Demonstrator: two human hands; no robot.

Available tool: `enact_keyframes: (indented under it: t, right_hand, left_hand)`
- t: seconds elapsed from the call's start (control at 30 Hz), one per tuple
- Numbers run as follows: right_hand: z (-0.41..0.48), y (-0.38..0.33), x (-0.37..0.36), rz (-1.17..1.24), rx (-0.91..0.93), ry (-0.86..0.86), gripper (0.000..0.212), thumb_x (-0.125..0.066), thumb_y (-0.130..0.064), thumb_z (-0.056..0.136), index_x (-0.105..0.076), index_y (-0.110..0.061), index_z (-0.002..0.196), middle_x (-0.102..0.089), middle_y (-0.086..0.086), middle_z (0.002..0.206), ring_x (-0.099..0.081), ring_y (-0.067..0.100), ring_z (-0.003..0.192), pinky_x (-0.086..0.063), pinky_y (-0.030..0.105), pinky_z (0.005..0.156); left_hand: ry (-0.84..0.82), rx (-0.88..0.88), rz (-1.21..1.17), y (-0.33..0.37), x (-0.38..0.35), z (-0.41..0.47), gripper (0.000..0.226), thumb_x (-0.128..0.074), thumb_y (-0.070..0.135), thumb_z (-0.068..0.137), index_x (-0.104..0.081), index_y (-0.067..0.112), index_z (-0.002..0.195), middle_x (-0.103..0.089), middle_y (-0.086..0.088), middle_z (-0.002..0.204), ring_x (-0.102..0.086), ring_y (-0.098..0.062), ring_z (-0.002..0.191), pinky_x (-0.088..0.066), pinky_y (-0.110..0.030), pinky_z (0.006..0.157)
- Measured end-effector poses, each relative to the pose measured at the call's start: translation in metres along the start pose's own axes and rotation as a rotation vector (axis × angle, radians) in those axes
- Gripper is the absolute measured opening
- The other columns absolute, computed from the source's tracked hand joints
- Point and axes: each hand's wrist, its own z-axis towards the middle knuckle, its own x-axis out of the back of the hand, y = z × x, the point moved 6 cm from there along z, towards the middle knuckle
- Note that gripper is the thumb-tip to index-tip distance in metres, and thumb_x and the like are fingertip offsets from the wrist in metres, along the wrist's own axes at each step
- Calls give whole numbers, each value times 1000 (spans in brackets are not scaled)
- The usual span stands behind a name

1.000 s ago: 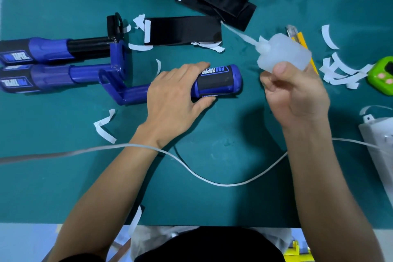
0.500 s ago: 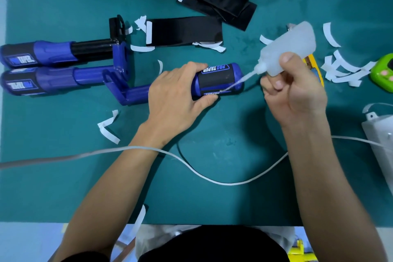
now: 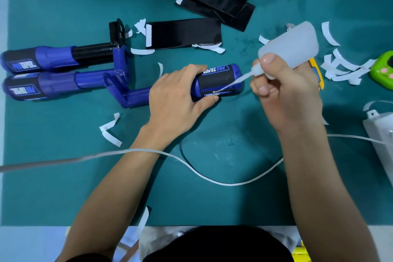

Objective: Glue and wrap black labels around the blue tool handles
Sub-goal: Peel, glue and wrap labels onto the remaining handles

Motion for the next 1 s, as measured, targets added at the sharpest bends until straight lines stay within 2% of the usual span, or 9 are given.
enact_keyframes:
  t: [0.07, 0.2, 0.43, 0.53, 0.67, 0.83, 1.0]
  right_hand:
    - [-4, -1, -12, -46, 47, 47, 7, -74, -28, 78, -73, -28, 71, -55, 0, 62, -41, 16, 48, -29, 29, 49]
    - [-10, 1, -28, -89, 113, 97, 18, -67, -38, 85, -76, -33, 70, -59, -4, 58, -48, 15, 48, -35, 26, 45]
    - [-18, -9, -14, -266, 304, 238, 21, -68, -21, 80, -64, -30, 61, -54, -6, 58, -42, 17, 47, -34, 25, 47]
    - [-23, -13, -14, -279, 389, 206, 23, -69, -19, 85, -64, -31, 66, -55, -7, 60, -46, 19, 49, -36, 26, 49]
    - [-26, -4, -18, -347, 370, 195, 14, -73, -25, 81, -65, -18, 73, -61, -6, 66, -57, 15, 57, -44, 24, 56]
    - [-28, 1, -21, -429, 369, 163, 21, -74, -28, 81, -59, -16, 72, -56, -3, 66, -52, 17, 57, -42, 24, 58]
    - [-28, 2, -22, -455, 400, 143, 20, -74, -26, 83, -62, -11, 77, -59, -3, 69, -53, 17, 57, -43, 24, 59]
  left_hand:
    - [1, -2, -3, -1, 0, 0, 57, -76, 59, 83, -65, 21, 123, -73, 8, 104, -63, -21, 88, -36, -32, 79]
    - [-4, -2, -21, -1, 1, -1, 56, -76, 59, 84, -66, 20, 123, -74, 8, 103, -63, -20, 87, -36, -30, 80]
    - [-2, 6, -39, -1, 1, 0, 55, -78, 58, 83, -67, 22, 123, -74, 9, 104, -62, -17, 89, -34, -27, 79]
    - [0, 6, -29, 0, 2, 0, 56, -78, 58, 82, -68, 21, 123, -75, 9, 106, -65, -20, 89, -37, -30, 80]
    - [1, 9, -22, -1, 2, 0, 57, -79, 57, 80, -68, 22, 123, -75, 9, 107, -66, -21, 89, -37, -29, 80]
    - [2, 15, -23, -1, 2, -1, 58, -81, 56, 78, -68, 22, 124, -75, 8, 108, -65, -20, 90, -37, -28, 81]
    - [7, 13, -31, -2, 1, -2, 58, -78, 58, 79, -68, 23, 124, -75, 8, 108, -66, -20, 89, -38, -29, 81]
